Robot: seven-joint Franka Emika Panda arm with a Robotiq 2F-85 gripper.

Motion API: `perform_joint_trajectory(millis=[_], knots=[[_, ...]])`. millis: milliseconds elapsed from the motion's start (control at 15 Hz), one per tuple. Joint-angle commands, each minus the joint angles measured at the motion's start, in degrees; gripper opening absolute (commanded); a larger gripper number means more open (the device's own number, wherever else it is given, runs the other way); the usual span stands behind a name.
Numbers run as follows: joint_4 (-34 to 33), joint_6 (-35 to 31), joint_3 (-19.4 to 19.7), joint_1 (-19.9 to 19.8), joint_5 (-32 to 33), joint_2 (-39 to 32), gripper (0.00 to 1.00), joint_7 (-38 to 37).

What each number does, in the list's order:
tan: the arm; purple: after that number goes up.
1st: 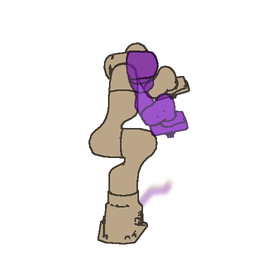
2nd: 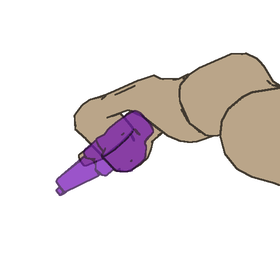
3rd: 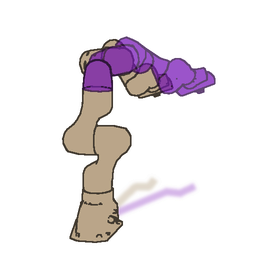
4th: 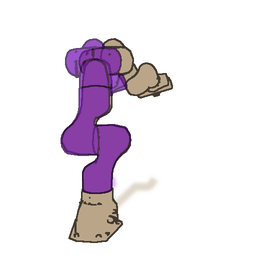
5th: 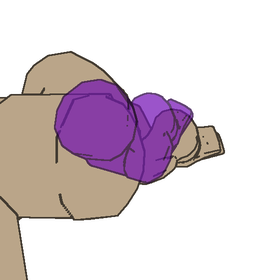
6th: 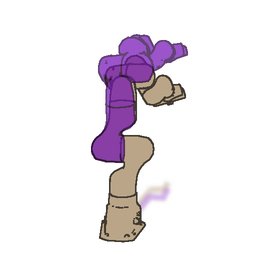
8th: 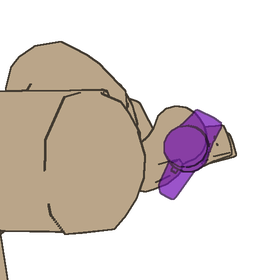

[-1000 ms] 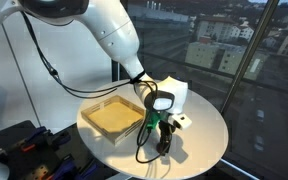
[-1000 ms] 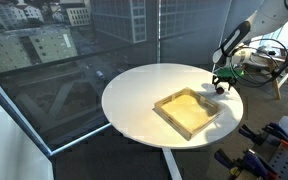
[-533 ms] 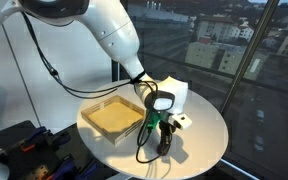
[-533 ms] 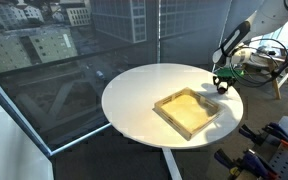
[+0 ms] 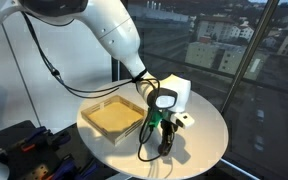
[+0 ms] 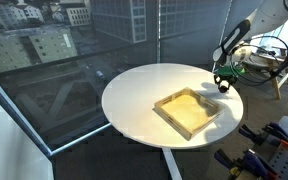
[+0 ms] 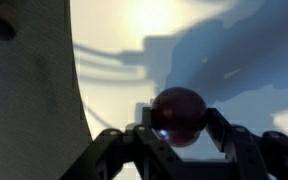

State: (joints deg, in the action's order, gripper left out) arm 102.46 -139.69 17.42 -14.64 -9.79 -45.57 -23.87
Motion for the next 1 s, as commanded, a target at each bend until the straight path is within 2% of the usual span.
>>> perform_joint_trajectory(millis=[0, 933], knots=[[-1.6, 3.6, 0.8, 0.5, 0.3, 1.2, 0.33, -1.5], [-4.1, 7.9, 0.7, 0.5, 0.5, 4.5, 0.33, -2.1]])
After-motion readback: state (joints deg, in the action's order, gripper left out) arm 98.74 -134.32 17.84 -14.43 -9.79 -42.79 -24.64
